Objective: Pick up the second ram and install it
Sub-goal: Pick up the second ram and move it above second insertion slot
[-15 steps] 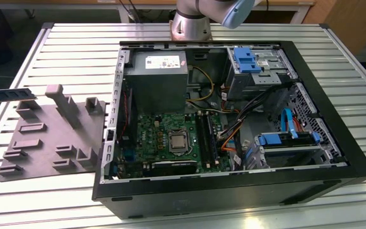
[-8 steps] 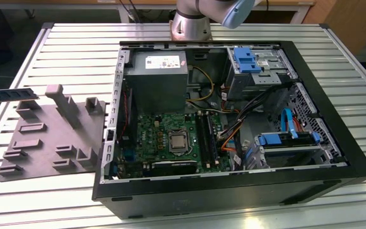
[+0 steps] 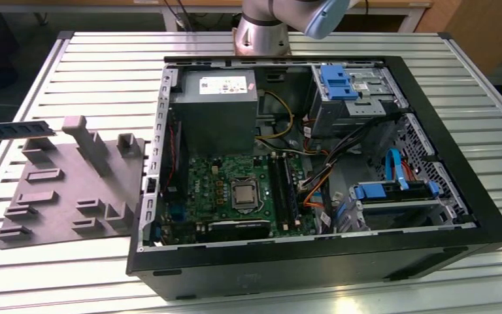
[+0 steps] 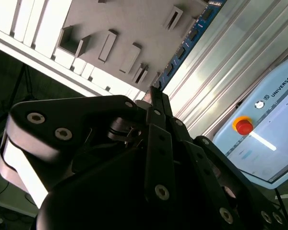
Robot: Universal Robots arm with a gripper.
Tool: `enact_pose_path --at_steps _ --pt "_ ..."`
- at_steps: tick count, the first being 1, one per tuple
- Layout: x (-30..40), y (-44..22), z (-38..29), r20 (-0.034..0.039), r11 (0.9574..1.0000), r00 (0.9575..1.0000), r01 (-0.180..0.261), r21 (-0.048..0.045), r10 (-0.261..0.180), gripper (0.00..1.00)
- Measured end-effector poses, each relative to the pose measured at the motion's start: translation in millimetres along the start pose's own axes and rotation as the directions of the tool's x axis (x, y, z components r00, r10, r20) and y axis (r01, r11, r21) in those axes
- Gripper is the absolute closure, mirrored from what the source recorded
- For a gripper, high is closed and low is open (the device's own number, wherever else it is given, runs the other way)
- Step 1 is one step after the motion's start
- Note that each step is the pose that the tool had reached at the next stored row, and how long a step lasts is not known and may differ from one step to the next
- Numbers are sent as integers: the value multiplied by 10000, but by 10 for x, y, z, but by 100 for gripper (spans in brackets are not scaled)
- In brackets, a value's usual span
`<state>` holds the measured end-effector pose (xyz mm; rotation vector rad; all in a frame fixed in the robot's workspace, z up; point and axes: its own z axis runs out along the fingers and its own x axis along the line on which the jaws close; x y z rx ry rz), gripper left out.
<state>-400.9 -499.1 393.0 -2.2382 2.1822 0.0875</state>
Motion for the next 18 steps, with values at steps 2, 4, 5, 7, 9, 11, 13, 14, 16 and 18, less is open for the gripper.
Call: enact_pose_path --at_steps 2,4,5,7,9,11,13,14,16,18 --pt "0 -6 0 0 10000 10000 0 -1 0 88" --pt "0 -13 -1 0 10000 10000 0 0 0 88" --pt "1 -18 0 0 10000 10000 0 0 0 88" --pt "1 -24 -1 0 10000 10000 0 0 0 88" --pt "1 -30 0 1 10000 10000 0 0 0 88" --pt "1 -39 -2 -1 10000 10000 1 -1 -1 88" --pt "1 -47 -2 -1 10000 10000 1 -1 -1 88" --pt "1 -52 -2 0 10000 10000 0 -1 0 88" --pt "2 -63 -2 0 10000 10000 1 0 -1 88" --pt "2 -76 -2 0 10000 10000 1 0 -1 88"
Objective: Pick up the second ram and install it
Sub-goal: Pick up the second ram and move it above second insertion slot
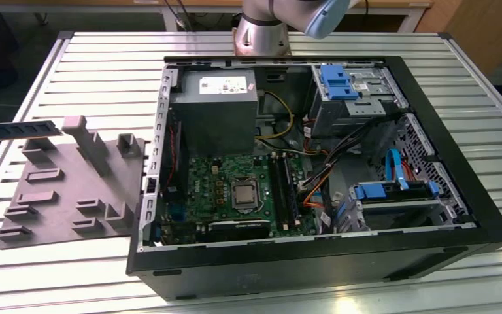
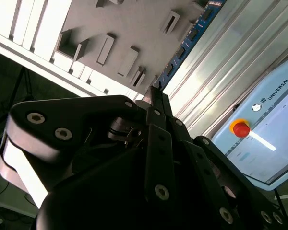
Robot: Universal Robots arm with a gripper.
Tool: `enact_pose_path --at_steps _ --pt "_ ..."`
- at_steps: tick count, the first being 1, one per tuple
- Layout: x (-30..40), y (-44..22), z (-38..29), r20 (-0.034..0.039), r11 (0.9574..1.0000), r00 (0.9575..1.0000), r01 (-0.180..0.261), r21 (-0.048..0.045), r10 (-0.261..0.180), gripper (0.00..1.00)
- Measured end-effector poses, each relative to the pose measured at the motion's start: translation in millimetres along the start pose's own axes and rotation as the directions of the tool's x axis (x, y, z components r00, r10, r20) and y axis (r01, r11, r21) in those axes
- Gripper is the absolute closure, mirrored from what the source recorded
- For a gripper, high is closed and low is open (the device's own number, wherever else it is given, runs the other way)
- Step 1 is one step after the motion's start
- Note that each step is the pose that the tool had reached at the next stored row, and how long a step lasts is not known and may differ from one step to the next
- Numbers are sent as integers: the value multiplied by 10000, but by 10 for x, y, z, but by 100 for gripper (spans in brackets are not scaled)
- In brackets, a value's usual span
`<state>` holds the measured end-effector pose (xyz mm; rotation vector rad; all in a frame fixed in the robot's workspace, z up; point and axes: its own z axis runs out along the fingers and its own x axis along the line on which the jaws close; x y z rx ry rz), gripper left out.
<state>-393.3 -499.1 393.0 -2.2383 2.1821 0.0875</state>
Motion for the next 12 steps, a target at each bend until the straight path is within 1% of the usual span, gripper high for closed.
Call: enact_pose_path --at_steps 12 --pt "2 -83 -2 0 10000 10000 0 0 0 88"
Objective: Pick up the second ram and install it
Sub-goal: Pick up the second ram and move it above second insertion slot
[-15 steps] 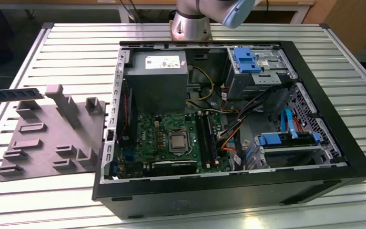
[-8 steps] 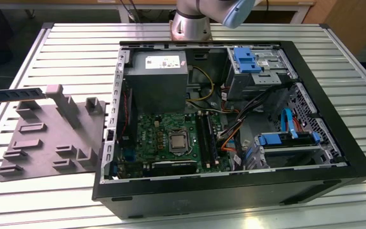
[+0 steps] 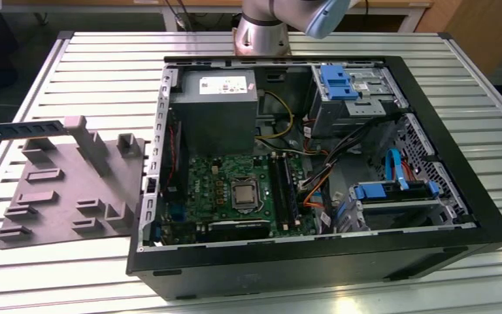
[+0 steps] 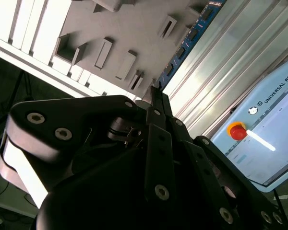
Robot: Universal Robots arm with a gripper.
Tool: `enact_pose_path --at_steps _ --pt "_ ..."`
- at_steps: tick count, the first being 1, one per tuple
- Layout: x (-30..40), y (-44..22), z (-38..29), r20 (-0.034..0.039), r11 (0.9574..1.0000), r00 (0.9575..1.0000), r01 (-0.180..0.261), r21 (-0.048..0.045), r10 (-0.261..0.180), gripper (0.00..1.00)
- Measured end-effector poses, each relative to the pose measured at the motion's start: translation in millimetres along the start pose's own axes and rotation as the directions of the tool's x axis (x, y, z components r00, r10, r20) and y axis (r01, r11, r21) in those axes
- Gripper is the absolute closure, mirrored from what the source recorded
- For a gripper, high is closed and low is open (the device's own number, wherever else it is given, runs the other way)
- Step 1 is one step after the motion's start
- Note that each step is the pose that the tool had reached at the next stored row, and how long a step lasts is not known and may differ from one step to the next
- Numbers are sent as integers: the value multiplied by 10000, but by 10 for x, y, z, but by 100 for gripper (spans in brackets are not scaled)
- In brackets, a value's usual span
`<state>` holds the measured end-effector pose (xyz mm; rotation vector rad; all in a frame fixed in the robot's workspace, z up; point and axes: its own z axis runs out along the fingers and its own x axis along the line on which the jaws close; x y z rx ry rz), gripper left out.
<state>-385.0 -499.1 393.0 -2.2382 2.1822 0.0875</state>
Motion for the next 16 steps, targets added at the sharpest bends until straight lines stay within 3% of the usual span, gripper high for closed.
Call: enact_pose_path --at_steps 16 --pt "2 -79 -3 -1 10000 10000 0 -1 0 88"
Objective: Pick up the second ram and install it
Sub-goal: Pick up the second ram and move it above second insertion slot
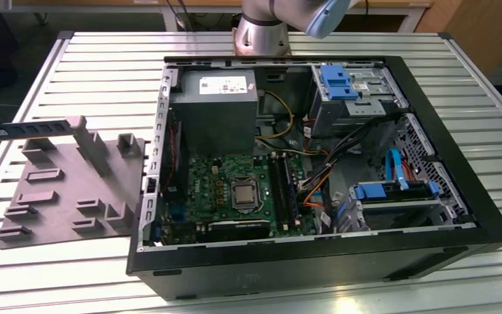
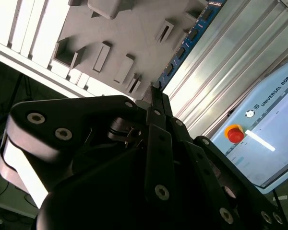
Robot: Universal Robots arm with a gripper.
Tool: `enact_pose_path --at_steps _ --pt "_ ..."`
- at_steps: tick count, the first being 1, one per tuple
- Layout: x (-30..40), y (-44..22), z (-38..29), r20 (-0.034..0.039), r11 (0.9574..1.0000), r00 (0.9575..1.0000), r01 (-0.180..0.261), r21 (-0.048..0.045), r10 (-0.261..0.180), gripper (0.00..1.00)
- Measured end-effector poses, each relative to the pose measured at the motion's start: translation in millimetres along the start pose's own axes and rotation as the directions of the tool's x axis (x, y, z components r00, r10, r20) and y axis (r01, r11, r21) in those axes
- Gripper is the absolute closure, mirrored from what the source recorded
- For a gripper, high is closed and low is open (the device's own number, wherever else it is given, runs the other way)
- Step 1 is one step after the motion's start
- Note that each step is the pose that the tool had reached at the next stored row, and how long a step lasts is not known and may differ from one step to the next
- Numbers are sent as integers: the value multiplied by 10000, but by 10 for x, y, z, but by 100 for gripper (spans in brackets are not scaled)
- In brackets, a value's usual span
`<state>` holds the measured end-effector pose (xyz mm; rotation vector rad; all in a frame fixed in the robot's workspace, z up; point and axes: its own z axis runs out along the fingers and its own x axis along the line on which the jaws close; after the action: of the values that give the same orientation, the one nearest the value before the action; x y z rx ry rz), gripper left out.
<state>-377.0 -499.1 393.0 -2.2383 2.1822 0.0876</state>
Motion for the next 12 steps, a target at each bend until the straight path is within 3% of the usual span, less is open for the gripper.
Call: enact_pose_path --at_steps 12 --pt "2 -73 -2 0 10000 10000 -1 1 1 88"
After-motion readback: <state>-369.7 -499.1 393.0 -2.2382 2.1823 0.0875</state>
